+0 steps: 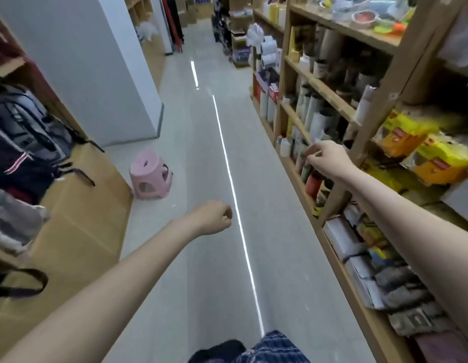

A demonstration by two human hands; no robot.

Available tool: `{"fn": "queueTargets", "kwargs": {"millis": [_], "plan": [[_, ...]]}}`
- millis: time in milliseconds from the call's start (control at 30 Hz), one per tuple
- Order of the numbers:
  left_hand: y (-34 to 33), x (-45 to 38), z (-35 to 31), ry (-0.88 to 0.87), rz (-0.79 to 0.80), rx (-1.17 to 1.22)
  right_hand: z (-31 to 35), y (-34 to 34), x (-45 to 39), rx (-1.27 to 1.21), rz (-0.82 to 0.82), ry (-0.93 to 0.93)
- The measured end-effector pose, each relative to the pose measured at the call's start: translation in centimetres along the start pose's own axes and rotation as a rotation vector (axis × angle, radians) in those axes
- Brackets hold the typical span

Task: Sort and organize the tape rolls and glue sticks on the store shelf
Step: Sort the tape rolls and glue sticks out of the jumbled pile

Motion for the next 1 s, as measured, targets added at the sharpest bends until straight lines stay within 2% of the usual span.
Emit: {"fn": "queueTargets", "kwargs": {"millis": [167, 300, 400, 600, 733, 867, 1000], "plan": [[8.4, -11.7, 8.6, 0.023, -0.064, -0.026, 4.6, -2.5, -15.8, -0.032, -0.048, 0.034], [15.9, -23.9, 16.2, 0.007, -0.265, -0.018, 6.3, -4.1, -28.9, 0.057, -0.16, 0.032], [22.6, -32.8, 19.8, -0.071, -0.38, 0.009, 7.4, -2.9, -38.1, 0.149, -0.235, 0.038], [34.9, -50.6, 22.2, -0.239, -0.372, -0.051, 9.4, 4.4, -52.7, 0.239, -0.522, 0.024], [40.4, -61.9, 22.1, -0.444, -0.503, -0.138, 9.1, 7.9, -61.6, 0.349, -0.704, -0.058], [45.2, -72.8, 22.7, -0.531, -0.417, -0.234, 8.5, 10.3, -71.7, 0.42, -0.756, -0.151], [51.6, -80.4, 25.2, -0.538, -0.519, -0.189, 9.8, 13.0, -81.4, 0.466, -0.764, -0.209]]}}
Point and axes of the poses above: each hand's wrist, its own x-axis away from the middle knuckle, its own y-axis out of the back of the hand, z = x × y, the point moved 4 cm from there along -x, towards the middle knuckle, and after that the axes turned 12 degrees about -y, right-handed, at the moved point
